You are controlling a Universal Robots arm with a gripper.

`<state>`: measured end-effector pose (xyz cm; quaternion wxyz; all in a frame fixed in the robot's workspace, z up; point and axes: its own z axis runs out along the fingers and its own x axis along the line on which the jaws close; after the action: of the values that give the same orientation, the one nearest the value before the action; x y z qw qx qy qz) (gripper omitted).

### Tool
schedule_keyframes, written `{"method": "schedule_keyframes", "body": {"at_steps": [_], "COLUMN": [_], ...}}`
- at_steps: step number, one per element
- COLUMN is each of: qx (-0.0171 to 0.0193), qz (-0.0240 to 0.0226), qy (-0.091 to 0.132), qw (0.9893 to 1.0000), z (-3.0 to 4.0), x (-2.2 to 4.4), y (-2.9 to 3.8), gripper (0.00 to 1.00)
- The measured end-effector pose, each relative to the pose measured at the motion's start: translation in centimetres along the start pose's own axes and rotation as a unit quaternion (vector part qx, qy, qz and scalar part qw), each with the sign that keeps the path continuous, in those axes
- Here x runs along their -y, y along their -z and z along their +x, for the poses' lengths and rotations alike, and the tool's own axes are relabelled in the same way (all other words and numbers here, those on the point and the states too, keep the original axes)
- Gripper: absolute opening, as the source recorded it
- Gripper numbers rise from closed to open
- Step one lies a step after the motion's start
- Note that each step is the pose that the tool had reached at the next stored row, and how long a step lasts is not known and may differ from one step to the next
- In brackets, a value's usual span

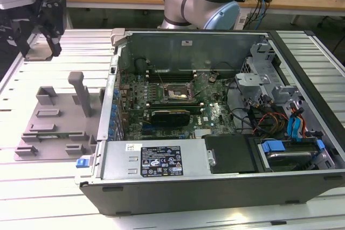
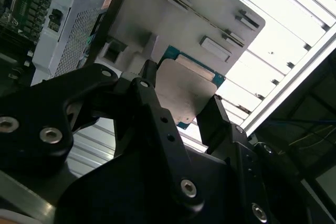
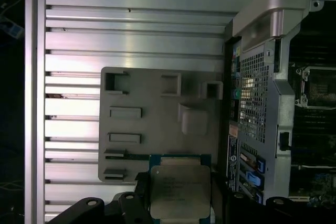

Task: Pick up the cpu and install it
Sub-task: 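Pick up the cpu and move it towards the insertion slot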

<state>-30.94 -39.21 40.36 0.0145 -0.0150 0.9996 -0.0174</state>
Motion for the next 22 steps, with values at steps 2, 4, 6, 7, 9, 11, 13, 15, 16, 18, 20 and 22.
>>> {"method": "schedule_keyframes", "body": {"at_steps": [2, 4, 6, 7, 9, 11, 13, 15, 16, 18, 20, 22], "qx": [0.0, -0.0001, -0.0002, -0.0002, -0.0003, -0.0004, -0.0005, -0.0006, -0.0007, -0.0008, -0.001, -0.0012], "qz": [0.0, 0.0, 0.0, 0.0, 0.0, 0.0, 0.0, 0.0, 0.0, 0.0, 0.0, 0.0], "qy": [0.0, 0.0, 0.0, 0.0, 0.0, 0.0, 0.0, 0.0, 0.0, 0.0, 0.0, 0.0], "qw": [1.0, 1.0, 1.0, 1.0, 1.0, 1.0, 1.0, 1.0, 1.0, 1.0, 1.0, 1.0], "z": [-0.33, -0.9, -1.5, -1.95, -2.65, -3.29, -3.83, -4.34, -4.53, -5.07, -5.98, -6.46], "x": [0.01, 0.03, 0.04, 0.06, 0.08, 0.1, 0.11, 0.13, 0.13, 0.15, 0.18, 0.19], "y": [-0.01, -0.03, -0.05, -0.06, -0.08, -0.1, -0.12, -0.13, -0.13, -0.15, -0.18, -0.19], "gripper": [0.55, 0.55, 0.55, 0.55, 0.55, 0.55, 0.55, 0.55, 0.55, 0.55, 0.55, 0.55]}}
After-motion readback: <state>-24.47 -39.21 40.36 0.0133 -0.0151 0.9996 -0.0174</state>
